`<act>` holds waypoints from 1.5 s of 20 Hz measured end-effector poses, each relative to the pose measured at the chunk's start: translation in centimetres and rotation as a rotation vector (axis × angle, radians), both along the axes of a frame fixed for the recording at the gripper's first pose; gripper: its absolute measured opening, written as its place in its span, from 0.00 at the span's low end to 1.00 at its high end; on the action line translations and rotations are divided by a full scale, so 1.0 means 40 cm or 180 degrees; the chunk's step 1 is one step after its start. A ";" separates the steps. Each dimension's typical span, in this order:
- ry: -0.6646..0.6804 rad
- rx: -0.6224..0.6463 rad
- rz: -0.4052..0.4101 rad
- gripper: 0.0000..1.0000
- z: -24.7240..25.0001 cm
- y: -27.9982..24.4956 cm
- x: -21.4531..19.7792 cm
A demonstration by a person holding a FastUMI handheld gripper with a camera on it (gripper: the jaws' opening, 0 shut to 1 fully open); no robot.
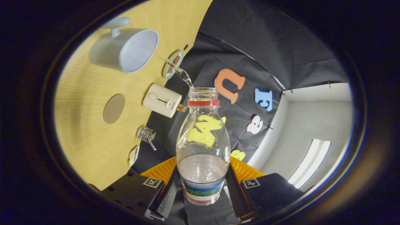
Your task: Take the bottle from table, then pour the juice into the cup, finally place the bottle on the coaster
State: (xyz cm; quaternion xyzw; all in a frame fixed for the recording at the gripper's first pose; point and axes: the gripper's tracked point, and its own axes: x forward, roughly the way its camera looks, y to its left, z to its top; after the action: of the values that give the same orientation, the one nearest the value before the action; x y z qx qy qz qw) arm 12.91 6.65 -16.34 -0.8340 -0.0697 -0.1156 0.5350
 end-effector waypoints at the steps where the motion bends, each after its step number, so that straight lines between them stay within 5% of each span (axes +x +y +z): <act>1: -0.0021 -0.0016 0.0009 0.78 0.008 0.003 0.003; 30: -0.0233 -0.0601 0.0135 0.78 0.038 0.078 -0.008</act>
State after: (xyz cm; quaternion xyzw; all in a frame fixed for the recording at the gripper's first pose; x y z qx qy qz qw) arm 12.58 9.79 -14.84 -0.8742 -0.1175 -0.1276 0.4534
